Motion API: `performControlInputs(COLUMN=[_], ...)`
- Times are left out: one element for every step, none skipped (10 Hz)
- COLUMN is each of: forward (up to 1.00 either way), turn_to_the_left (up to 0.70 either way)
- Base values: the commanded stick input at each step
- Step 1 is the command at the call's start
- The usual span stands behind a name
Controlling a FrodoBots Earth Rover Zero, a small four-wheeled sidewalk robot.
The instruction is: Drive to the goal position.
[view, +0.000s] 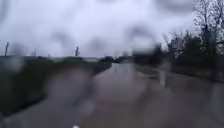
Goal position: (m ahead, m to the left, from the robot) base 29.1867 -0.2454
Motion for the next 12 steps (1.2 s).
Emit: performControlInputs(forward=[0.7,0.68,0.64,0.63,0.66,0.69,0.65,0.62,0.59,0.56,0.54,0.5], turn_to_the_left=[0.0,0.0,0.0,0.0,0.0,0.0,0.0,0.0,0.0,0.0,0.0,0.0])
